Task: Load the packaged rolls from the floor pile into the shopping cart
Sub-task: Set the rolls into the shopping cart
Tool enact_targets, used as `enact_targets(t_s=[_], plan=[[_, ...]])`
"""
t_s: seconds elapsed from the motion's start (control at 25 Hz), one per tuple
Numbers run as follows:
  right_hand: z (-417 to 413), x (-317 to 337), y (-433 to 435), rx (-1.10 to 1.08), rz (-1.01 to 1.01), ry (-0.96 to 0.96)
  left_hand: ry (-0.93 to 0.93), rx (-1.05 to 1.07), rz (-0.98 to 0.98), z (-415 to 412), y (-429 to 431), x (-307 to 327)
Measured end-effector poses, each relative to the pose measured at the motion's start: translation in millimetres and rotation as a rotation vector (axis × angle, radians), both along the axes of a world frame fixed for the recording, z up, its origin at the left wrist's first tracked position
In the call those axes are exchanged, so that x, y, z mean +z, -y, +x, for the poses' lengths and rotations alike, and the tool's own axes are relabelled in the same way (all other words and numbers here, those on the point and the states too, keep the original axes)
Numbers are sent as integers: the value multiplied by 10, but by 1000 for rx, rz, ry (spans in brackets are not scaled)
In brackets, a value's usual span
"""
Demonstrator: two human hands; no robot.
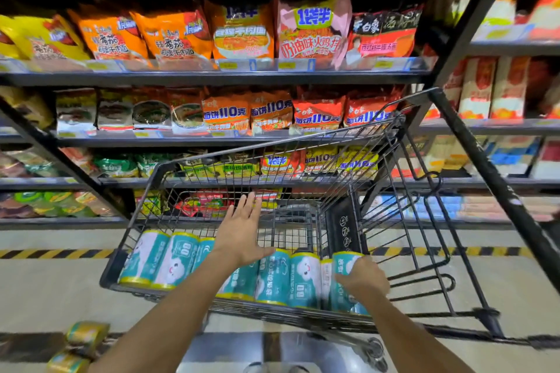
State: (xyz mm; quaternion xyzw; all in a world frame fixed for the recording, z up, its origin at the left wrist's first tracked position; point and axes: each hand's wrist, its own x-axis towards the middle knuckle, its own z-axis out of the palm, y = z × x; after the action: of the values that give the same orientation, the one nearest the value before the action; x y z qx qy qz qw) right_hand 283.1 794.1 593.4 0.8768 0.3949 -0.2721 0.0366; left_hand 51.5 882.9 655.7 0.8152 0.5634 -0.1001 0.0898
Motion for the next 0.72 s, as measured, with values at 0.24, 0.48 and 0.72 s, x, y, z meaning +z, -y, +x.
enact_targets(t_s=[0.24,0.48,0.72], plan=[[-139,413,-387,523,64,275,34,-11,36,-6,-207,140],[-737,765,-1045,812,166,319,83,236,100,-755,-172,383],[-1843,1124,-1243,1267,426,255,145,820,221,-1682,1008,462]])
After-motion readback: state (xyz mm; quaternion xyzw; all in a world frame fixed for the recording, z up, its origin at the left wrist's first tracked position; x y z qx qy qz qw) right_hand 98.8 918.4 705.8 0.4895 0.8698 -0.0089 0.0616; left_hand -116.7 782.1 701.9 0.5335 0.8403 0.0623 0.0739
